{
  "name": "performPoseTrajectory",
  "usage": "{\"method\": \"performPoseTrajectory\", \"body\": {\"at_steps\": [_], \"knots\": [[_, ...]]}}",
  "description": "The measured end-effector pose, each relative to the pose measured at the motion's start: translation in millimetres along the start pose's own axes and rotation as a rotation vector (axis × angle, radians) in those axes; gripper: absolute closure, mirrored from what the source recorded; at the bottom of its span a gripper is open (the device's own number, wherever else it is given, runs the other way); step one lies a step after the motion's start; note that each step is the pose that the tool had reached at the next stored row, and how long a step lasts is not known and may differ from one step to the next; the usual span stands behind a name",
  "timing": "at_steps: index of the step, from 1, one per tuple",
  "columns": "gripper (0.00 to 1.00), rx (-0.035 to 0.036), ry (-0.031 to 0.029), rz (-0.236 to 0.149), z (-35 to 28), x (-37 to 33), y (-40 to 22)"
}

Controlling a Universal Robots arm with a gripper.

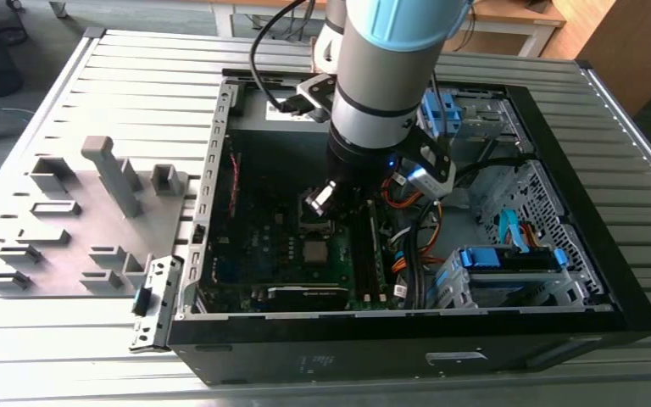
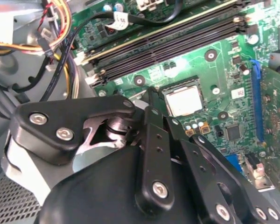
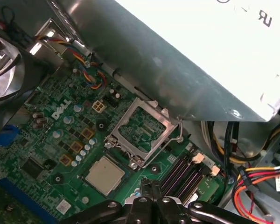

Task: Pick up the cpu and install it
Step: 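Close the cpu cover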

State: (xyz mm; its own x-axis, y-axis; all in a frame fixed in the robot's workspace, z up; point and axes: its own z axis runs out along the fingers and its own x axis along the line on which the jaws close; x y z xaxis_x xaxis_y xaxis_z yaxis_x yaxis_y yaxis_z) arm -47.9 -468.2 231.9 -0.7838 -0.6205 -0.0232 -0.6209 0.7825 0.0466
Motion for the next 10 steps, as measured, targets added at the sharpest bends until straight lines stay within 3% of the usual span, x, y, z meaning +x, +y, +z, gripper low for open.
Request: {"method": "performPoseTrajectory", "body": {"at_steps": [3,10], "knots": [[0.89,-0.0182,-0.0143,-0.016,0.0,0.0,0.0],[0.89,-0.0197,-0.0154,-0.019,0.8,-0.2,-0.3]]}}
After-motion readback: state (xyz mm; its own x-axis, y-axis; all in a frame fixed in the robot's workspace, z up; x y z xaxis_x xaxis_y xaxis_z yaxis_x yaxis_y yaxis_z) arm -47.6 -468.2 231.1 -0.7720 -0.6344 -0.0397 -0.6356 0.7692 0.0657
